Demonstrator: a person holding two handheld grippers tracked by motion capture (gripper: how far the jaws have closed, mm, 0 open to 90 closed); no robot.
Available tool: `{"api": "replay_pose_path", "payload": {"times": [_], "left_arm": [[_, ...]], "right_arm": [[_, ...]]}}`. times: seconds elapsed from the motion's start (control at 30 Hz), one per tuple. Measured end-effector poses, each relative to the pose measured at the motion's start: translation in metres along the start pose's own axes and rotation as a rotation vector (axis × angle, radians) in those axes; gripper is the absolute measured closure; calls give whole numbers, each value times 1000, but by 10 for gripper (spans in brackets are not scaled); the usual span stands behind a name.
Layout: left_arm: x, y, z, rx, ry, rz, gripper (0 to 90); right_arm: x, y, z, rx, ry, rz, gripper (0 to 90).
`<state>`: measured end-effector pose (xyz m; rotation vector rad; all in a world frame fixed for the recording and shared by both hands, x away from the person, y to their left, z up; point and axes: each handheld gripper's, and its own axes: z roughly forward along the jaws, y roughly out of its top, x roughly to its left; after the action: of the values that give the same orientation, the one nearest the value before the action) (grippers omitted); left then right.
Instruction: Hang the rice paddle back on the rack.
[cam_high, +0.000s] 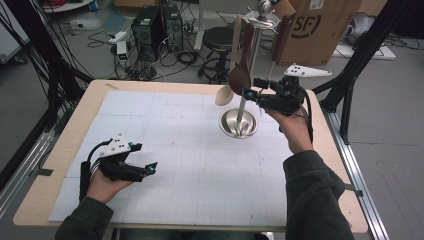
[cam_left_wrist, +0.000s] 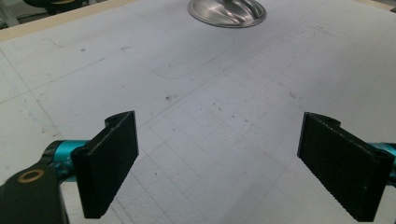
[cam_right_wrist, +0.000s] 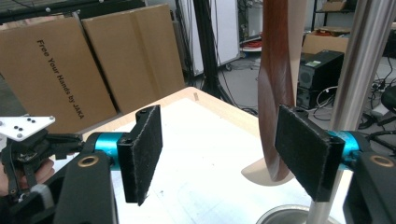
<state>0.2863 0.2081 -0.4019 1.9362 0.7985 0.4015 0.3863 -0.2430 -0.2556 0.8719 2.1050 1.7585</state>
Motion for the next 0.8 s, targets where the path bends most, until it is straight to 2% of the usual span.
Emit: {"api": "replay_pose_path", "payload": {"times": [0.17,0.3,0.6,0.8], "left_arm": [[0,0,0,-3,7,-5,131],[0,0,0,0,5,-5,132],[0,0,0,-1,4,-7,132],[0,0,0,-1,0,-10,132]], "right_arm": [[0,-7,0,4,-2,22,294],[3,-11,-1,-10,2,19,283],[5,-23,-4,-2,3,28,236],[6,-29,-7,-1,10,29,236]]}}
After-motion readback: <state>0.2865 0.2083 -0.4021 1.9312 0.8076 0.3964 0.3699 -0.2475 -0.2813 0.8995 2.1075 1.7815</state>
